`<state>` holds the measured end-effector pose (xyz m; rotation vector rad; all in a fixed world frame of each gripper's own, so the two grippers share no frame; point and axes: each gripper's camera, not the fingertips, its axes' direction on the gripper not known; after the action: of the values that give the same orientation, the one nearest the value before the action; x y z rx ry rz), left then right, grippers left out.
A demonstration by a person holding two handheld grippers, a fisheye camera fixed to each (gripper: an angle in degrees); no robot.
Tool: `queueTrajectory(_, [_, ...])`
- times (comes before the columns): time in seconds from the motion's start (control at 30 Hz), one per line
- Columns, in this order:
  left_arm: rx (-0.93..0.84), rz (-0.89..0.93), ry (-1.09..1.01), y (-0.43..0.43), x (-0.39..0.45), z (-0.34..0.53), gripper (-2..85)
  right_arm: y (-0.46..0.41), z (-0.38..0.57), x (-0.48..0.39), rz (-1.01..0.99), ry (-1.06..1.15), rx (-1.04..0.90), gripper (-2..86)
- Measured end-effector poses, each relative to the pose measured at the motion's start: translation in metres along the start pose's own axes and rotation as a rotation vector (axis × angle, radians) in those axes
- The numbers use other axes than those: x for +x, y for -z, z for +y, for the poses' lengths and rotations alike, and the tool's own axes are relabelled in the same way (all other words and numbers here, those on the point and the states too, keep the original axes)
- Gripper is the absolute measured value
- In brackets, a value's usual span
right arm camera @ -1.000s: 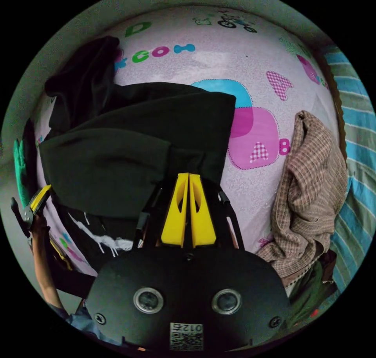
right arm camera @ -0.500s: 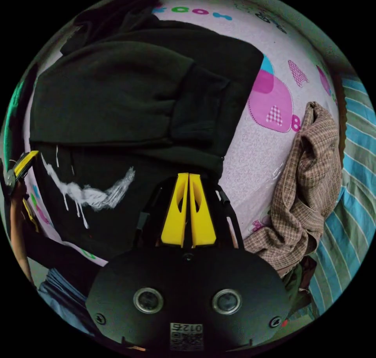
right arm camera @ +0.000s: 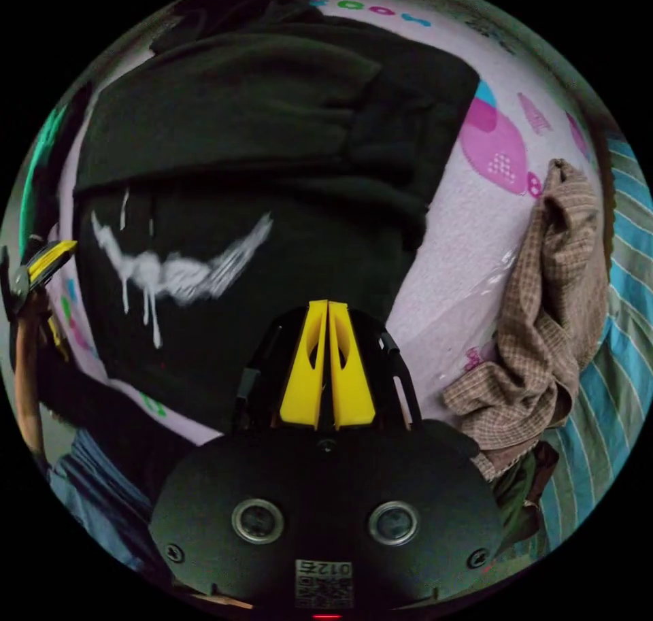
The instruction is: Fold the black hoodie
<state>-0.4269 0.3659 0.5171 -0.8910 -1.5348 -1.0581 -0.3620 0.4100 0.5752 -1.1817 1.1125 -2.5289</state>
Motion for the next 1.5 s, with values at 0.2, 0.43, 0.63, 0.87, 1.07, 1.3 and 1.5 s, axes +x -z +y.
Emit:
queueTrajectory(0.2, [-0.057,0.006,-0.058,-0.036,0.026,0.032,0.4,-0.041,-0.008,-0.010,0.072,0.064,-0.140,-0.9])
queueTrajectory(0.43, [-0.097,-0.065,-0.084,-0.048,0.022,0.036,0.0,-0.065,-0.038,-0.015,0.163,0.109,-0.167,-0.9])
queueTrajectory(0.63, [-0.126,-0.040,-0.033,-0.055,0.011,0.032,0.1,-0.078,-0.060,-0.023,0.217,0.115,-0.181,-0.8])
queueTrajectory(0.87, [-0.134,0.126,-0.282,-0.053,0.066,0.032,0.4,-0.094,-0.057,-0.069,-0.008,0.432,-0.319,-0.9])
queueTrajectory(1.07, [-0.261,-0.007,-0.467,-0.082,0.105,0.037,0.3,-0.130,-0.067,-0.095,0.135,0.576,-0.433,-0.9])
queueTrajectory(1.3, [-0.315,0.002,-0.465,-0.089,0.098,0.036,0.1,-0.137,-0.079,-0.078,0.013,0.515,-0.399,-0.9])
queueTrajectory(1.5, [-0.342,-0.036,-0.485,-0.090,0.099,0.035,0.0,-0.142,-0.084,-0.088,0.026,0.502,-0.422,-0.9])
